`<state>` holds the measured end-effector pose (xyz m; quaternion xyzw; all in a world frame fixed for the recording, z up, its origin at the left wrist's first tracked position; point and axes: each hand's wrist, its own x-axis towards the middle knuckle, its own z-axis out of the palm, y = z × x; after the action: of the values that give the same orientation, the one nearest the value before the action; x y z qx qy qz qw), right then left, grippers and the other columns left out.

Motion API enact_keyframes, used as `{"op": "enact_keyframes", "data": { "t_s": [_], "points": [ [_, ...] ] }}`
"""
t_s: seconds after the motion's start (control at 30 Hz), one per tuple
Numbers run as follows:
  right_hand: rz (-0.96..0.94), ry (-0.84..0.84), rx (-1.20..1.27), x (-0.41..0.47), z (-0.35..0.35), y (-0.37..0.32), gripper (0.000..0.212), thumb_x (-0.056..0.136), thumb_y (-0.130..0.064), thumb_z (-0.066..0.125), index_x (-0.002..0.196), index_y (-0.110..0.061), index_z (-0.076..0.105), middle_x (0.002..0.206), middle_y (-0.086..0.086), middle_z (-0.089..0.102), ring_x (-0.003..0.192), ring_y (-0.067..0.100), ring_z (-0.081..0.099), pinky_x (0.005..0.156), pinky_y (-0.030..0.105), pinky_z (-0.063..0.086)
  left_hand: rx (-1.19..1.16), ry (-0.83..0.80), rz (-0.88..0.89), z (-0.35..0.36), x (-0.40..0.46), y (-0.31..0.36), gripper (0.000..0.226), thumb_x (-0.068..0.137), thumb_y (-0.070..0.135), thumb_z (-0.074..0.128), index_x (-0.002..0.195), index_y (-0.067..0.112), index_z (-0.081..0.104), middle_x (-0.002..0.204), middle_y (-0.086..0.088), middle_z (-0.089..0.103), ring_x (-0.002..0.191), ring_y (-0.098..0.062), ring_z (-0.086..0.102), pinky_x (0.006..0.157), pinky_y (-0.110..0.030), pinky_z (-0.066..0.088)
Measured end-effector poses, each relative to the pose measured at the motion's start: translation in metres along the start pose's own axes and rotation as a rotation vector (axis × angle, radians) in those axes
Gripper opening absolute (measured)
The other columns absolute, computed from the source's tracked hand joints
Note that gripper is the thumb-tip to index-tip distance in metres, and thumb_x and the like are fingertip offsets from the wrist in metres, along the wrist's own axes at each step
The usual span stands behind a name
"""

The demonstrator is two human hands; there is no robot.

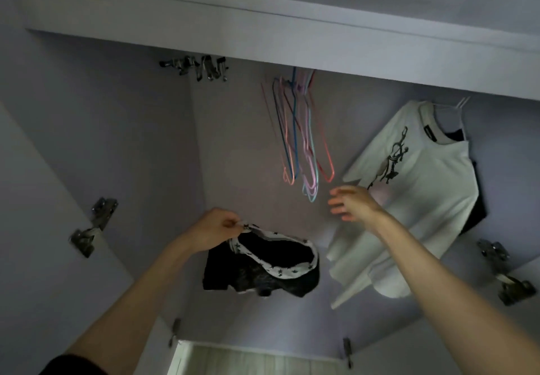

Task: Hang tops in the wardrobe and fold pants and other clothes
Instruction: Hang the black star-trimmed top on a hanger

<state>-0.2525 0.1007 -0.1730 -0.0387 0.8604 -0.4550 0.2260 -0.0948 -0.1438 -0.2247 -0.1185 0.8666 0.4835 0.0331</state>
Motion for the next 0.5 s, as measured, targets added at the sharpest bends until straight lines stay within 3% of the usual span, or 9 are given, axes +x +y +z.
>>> {"op": "enact_keyframes", "data": {
  "t_s": [0.07, 0.17, 0.27, 0.4, 0.5],
  "points": [
    [-0.047, 0.073, 0.17, 0.01, 0.003, -0.015, 0.02, 0.099, -0.019, 0.039, 0.105, -0.014, 0.057, 0.12, 0.015, 0.062, 0.103, 0.028, 0.06, 0.083, 0.034, 0.042, -0.005, 0.04, 0.031, 0.001, 0.002, 0.004, 0.013, 0.089, 0.004, 0.059, 0.079, 0.011, 0.065, 0.07, 0.004, 0.058, 0.062, 0.003, 0.051, 0.062, -0.01, 0.038],
    [-0.186, 0.13, 0.256, 0.023, 0.006, -0.037, 0.03, 0.1, -0.032, 0.039, 0.104, -0.012, 0.06, 0.103, 0.013, 0.062, 0.098, 0.024, 0.058, 0.087, 0.036, 0.044, 0.018, 0.076, 0.034, -0.004, 0.009, 0.011, 0.014, 0.089, 0.004, 0.059, 0.077, 0.009, 0.064, 0.068, 0.002, 0.058, 0.06, 0.001, 0.049, 0.062, -0.013, 0.039],
    [-0.344, 0.17, 0.233, 0.03, 0.009, -0.057, 0.016, 0.095, -0.024, 0.052, 0.1, -0.012, 0.061, 0.082, 0.004, 0.062, 0.074, 0.015, 0.058, 0.07, 0.024, 0.046, 0.043, 0.128, 0.016, -0.016, 0.015, 0.016, 0.017, 0.088, 0.005, 0.059, 0.073, 0.012, 0.061, 0.065, 0.004, 0.055, 0.059, -0.001, 0.048, 0.06, -0.014, 0.038],
    [-0.34, 0.11, 0.257, 0.035, 0.008, -0.066, 0.011, 0.095, -0.007, 0.048, 0.093, -0.004, 0.059, 0.049, 0.0, 0.048, 0.039, 0.01, 0.043, 0.038, 0.019, 0.04, 0.062, 0.236, -0.014, -0.023, 0.014, 0.02, 0.02, 0.087, 0.005, 0.059, 0.068, 0.009, 0.056, 0.061, 0.005, 0.047, 0.056, -0.004, 0.041, 0.06, -0.023, 0.034],
    [-0.383, 0.167, 0.271, 0.035, 0.004, -0.07, 0.024, 0.096, -0.011, 0.046, 0.094, 0.008, 0.061, 0.044, 0.013, 0.041, 0.033, 0.021, 0.036, 0.036, 0.028, 0.03, 0.018, 0.331, -0.034, -0.023, 0.01, 0.026, 0.025, 0.087, 0.005, 0.058, 0.065, 0.016, 0.055, 0.062, 0.005, 0.049, 0.06, -0.007, 0.043, 0.06, -0.022, 0.034]
  ]
}}
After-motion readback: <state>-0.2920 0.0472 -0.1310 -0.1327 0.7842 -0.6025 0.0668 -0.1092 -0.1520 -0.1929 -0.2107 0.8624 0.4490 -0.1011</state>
